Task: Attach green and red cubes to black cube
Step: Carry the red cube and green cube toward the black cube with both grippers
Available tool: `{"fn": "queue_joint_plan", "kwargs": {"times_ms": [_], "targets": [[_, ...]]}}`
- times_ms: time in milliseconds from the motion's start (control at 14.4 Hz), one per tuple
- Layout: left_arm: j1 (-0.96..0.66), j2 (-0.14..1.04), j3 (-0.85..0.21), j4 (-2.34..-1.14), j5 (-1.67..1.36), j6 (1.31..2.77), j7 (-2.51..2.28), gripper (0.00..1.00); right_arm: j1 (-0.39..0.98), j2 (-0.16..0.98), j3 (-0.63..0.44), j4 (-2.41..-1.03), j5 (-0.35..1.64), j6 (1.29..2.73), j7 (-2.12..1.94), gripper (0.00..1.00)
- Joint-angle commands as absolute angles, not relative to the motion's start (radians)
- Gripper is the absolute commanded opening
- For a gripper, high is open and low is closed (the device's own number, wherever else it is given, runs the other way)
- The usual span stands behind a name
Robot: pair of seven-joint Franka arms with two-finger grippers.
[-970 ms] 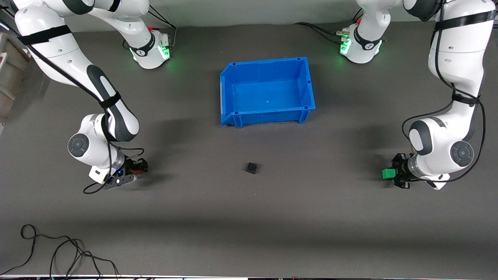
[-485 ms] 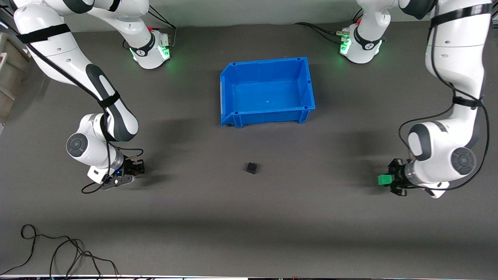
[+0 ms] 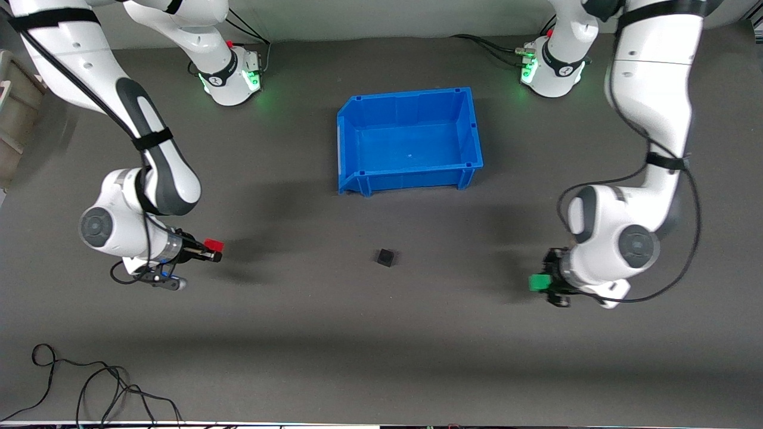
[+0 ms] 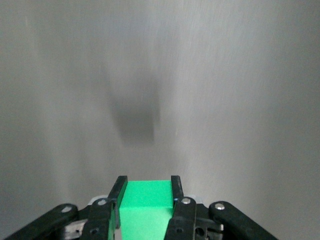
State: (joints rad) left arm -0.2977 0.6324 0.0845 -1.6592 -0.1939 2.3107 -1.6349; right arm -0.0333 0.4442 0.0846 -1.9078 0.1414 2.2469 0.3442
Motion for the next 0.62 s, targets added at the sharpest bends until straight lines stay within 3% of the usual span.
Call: {"fn": "queue_joint_plan", "kwargs": {"times_ms": [0,347,554], "targets": [[-0.380,0.684,0.103,-1.586,-0.178,2.301,-1.774,0.00,-0.022,0.437,0.083,-1.867,0.262,2.194,0.562,0.00],[-0.463,0.710,0.101,-1.551,-0.189,2.319,-1.853,0.00,0.064,0.448,0.081,-1.787,0.325,2.195,0.992,0.00],[-0.514,0.732,0.101,-1.552,-0.179,2.390,-1.928,0.00,0.150,0.524,0.081,-1.674,0.319,2.195,1.295,0.00]]}}
